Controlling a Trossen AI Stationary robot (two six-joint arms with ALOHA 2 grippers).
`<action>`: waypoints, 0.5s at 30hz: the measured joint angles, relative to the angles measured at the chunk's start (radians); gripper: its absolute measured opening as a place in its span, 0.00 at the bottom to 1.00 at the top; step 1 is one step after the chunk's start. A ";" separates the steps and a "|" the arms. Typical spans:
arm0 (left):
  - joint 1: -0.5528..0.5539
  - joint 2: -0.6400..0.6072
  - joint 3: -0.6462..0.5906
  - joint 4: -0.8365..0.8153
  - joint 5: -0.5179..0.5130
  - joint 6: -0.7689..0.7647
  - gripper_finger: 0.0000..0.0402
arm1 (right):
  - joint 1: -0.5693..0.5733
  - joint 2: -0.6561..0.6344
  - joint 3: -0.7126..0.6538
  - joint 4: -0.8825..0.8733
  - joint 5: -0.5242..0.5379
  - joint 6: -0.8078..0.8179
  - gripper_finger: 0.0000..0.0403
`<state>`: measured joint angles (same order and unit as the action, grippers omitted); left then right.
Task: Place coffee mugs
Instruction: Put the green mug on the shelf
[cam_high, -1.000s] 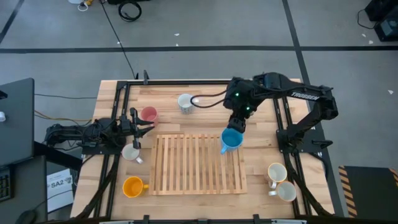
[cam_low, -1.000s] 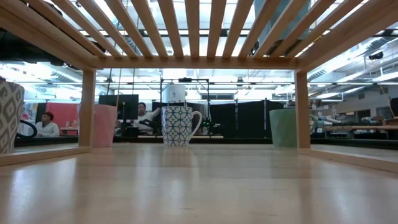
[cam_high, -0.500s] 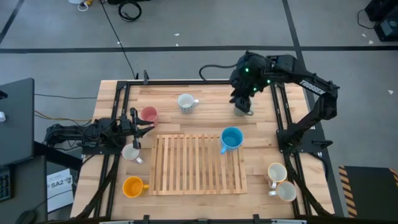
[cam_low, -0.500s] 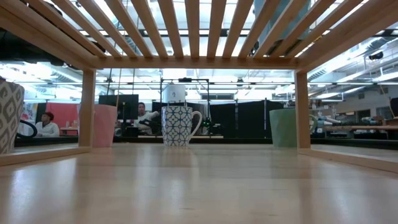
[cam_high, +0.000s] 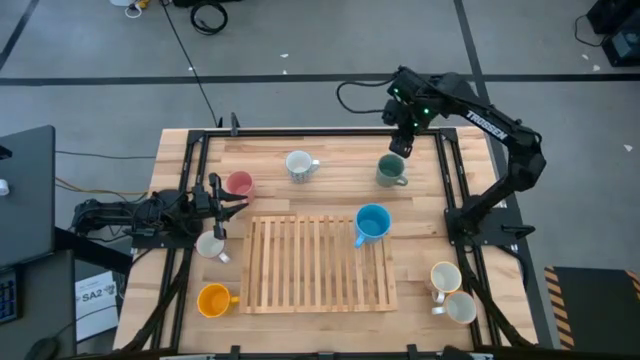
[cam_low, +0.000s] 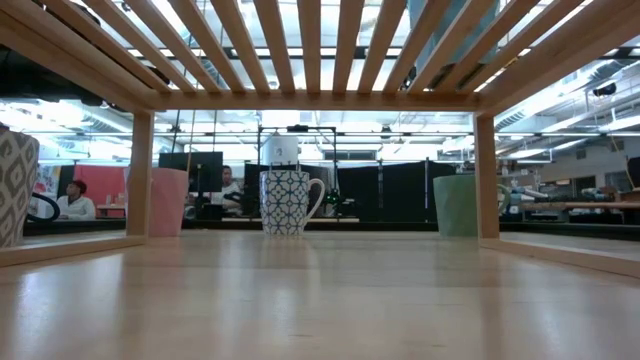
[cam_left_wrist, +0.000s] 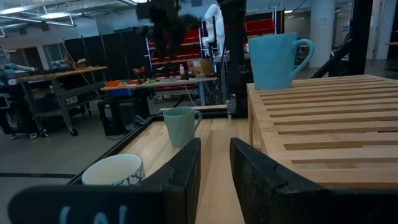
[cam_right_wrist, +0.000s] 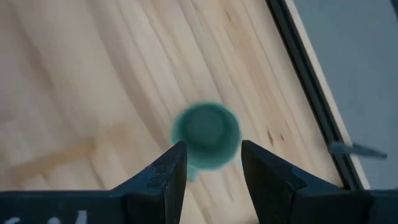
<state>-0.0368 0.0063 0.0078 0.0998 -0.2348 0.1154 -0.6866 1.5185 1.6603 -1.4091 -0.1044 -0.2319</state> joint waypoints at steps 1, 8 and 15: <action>0.000 0.000 0.000 0.000 0.000 0.000 0.23 | -0.018 0.000 -0.027 0.014 0.000 -0.013 0.39; 0.000 0.000 0.000 0.000 0.000 0.000 0.23 | -0.098 0.000 -0.207 0.162 0.000 -0.111 0.39; 0.000 0.000 0.000 0.000 0.000 0.000 0.23 | -0.116 0.000 -0.331 0.304 0.002 -0.146 0.39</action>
<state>-0.0368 0.0063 0.0074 0.1001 -0.2352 0.1158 -0.8028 1.5188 1.3290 -1.1051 -0.1021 -0.3775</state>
